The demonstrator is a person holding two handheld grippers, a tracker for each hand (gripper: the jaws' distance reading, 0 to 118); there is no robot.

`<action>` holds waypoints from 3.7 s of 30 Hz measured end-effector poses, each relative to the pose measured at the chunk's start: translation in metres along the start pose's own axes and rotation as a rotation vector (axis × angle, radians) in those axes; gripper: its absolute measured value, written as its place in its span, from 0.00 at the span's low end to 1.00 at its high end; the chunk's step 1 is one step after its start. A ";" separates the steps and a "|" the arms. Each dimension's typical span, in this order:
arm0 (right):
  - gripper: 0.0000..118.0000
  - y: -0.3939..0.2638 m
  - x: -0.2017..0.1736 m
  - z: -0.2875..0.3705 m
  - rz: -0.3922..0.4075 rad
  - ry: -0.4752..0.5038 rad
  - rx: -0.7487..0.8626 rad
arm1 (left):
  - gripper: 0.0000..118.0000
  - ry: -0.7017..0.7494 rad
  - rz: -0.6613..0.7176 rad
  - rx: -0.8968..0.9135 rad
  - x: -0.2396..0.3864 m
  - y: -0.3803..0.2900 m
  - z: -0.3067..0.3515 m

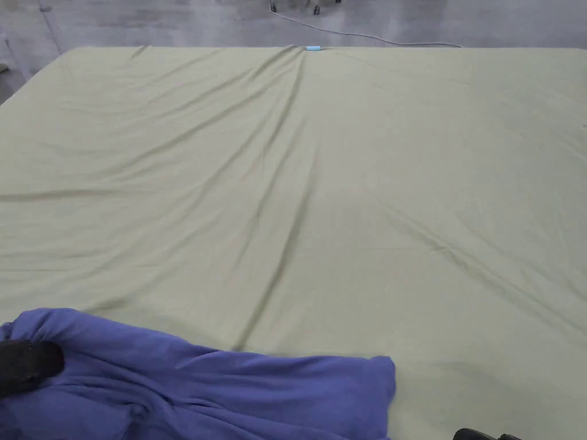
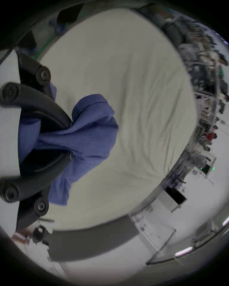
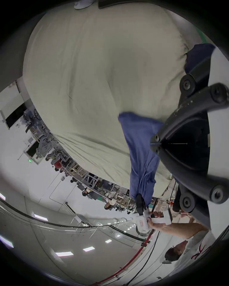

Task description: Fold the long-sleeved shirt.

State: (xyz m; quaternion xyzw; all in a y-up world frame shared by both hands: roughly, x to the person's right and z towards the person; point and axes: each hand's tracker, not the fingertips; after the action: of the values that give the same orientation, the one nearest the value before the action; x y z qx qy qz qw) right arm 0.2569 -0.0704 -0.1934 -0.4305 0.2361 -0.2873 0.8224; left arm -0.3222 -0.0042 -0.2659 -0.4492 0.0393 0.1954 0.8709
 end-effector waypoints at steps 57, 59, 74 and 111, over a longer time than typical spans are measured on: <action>0.02 0.036 -0.036 -0.052 -0.152 -0.020 0.027 | 0.02 -0.378 -0.114 -0.060 0.125 -0.083 -0.054; 0.02 0.040 -0.039 -0.090 -0.137 -0.083 -0.060 | 0.02 -0.278 -0.120 -0.053 0.102 -0.073 -0.059; 0.03 0.022 0.040 -0.153 -0.395 -0.279 -0.297 | 0.74 -0.341 -0.026 -0.217 0.093 -0.088 -0.117; 0.02 -0.044 -0.322 -0.275 0.205 0.159 -0.399 | 0.14 0.347 0.166 0.024 -0.265 0.048 -0.001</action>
State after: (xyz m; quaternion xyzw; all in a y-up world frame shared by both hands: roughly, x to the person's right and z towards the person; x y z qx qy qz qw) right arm -0.1626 -0.0312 -0.2534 -0.5344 0.3946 -0.1830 0.7247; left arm -0.5839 -0.0611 -0.2389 -0.4610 0.2281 0.1858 0.8372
